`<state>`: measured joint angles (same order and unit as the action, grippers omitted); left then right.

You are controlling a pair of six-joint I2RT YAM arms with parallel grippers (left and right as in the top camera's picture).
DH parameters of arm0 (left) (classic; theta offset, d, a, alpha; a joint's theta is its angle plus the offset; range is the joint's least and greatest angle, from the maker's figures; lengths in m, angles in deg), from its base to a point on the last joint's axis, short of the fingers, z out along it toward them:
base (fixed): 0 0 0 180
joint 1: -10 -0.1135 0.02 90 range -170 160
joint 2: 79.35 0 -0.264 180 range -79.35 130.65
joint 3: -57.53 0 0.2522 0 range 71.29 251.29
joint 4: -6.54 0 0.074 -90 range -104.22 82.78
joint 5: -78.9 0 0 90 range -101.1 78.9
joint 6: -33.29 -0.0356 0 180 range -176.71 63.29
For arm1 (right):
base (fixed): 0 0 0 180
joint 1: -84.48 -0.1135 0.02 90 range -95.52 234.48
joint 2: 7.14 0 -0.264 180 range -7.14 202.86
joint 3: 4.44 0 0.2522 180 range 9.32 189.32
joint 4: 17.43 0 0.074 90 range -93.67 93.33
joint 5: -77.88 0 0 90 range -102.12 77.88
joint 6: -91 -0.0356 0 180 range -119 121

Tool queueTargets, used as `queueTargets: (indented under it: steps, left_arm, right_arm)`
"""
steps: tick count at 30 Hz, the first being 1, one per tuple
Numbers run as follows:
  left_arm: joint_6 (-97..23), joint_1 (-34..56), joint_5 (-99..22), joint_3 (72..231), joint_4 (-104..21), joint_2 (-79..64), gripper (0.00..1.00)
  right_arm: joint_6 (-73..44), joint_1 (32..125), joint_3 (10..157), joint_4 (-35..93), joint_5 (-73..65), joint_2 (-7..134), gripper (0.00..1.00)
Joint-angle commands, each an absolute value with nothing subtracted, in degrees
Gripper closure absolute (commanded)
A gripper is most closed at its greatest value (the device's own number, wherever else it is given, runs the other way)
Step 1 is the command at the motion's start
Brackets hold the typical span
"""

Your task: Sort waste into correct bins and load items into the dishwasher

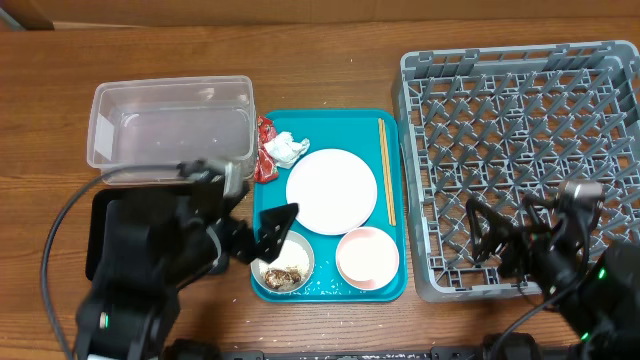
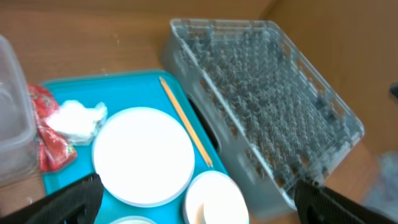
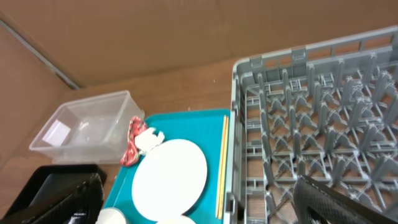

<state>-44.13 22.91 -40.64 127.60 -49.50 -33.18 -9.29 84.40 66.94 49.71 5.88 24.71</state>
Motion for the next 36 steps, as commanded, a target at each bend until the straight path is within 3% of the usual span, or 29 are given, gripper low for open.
queueTargets:
  steps: [1,6,9,11,16,18,23,28,32,36]
  left_arm:
    - [-48.89,26.56,-42.82,135.54,-53.54,-26.58,0.0]
    - [-44.24,30.1,-52.09,137.9,-52.3,-19.15,0.0]
    - [-45.37,32.63,-51.85,137.9,-53.0,-15.56,0.0]
    - [-45.42,35.71,-47.22,137.9,-55.21,-13.22,0.0]
    - [-40.43,47.36,-20.03,137.79,-63.27,-7.06,0.0]
    - [-38.12,50.42,-16.77,137.68,-64.1,-4.57,0.01]
    - [-37.33,55.89,-15.79,137.33,-63.34,2.36,0.27]
    - [-36.3,59.17,-12.6,137.29,-62.05,9.82,0.3]
    - [-36.19,59.49,-13.71,137.29,-59.56,14.23,0.41]
    - [-35.86,59.38,-14.08,137.37,-59.58,15.61,0.8]
  right_arm:
    - [-9.31,84.55,73.26,52.05,8.61,30.0,0.0]
    - [-9.31,84.55,74.92,53.43,17.66,35.05,0.0]
    - [-9.37,84.57,74.92,53.89,17.48,36.84,0.0]
    - [-11.62,84.57,74.92,53.89,16.78,38.13,0.0]
    - [-18.75,84.57,74.92,54.39,10.38,41.83,0.0]
    - [-20.28,84.57,74.92,54.83,9.22,43.12,0.0]
    - [-20.28,84.57,74.92,55.86,9.11,46.09,0.0]
    - [-20.28,84.55,74.92,56.95,9.13,47.31,0.0]
    - [-20.28,84.55,74.92,57.36,9.11,47.31,0.0]
    - [-20.24,84.55,74.92,58.61,9.11,47.31,0.0]
